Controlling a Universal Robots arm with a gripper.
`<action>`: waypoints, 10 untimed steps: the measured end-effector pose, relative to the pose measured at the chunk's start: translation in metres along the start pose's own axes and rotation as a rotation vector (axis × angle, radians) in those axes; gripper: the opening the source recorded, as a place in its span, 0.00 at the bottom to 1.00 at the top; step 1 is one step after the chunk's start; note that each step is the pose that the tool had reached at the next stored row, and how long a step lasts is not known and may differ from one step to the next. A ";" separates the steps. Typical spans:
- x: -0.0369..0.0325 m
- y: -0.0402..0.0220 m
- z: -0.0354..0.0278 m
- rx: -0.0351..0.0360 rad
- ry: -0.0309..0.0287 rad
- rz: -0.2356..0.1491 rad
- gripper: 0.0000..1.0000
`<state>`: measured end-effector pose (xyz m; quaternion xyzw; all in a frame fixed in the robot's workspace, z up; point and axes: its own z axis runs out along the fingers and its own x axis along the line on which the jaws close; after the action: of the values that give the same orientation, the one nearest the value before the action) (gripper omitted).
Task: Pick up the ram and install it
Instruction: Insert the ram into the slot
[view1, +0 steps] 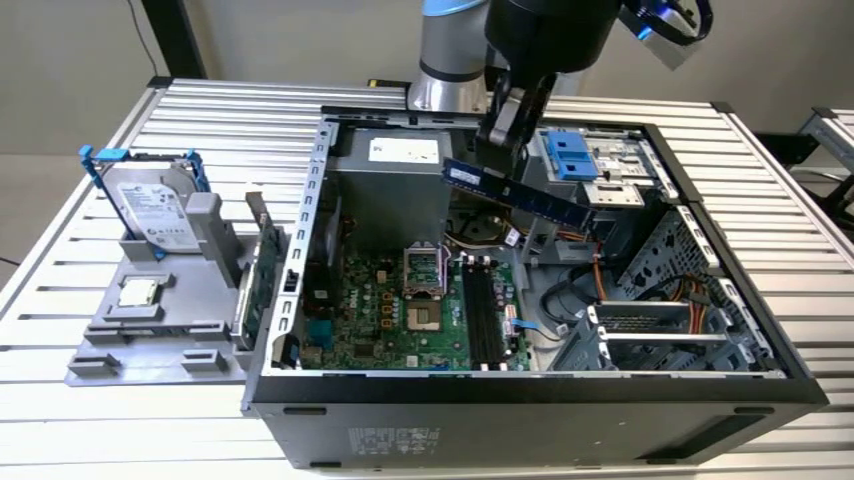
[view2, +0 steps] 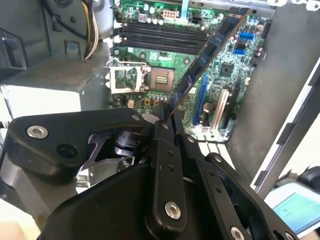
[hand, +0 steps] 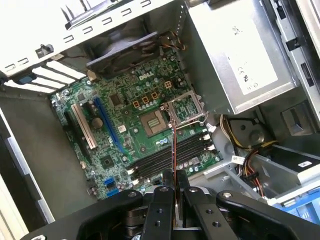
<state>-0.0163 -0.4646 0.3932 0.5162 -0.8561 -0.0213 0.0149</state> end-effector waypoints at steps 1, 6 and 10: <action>0.0000 0.0000 0.0001 0.0000 -0.0008 0.016 0.00; 0.0000 -0.0001 0.0009 -0.0003 -0.0054 0.105 0.00; 0.0000 0.0000 0.0009 -0.0006 -0.0085 0.166 0.00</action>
<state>-0.0163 -0.4646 0.3923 0.4436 -0.8959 -0.0224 0.0131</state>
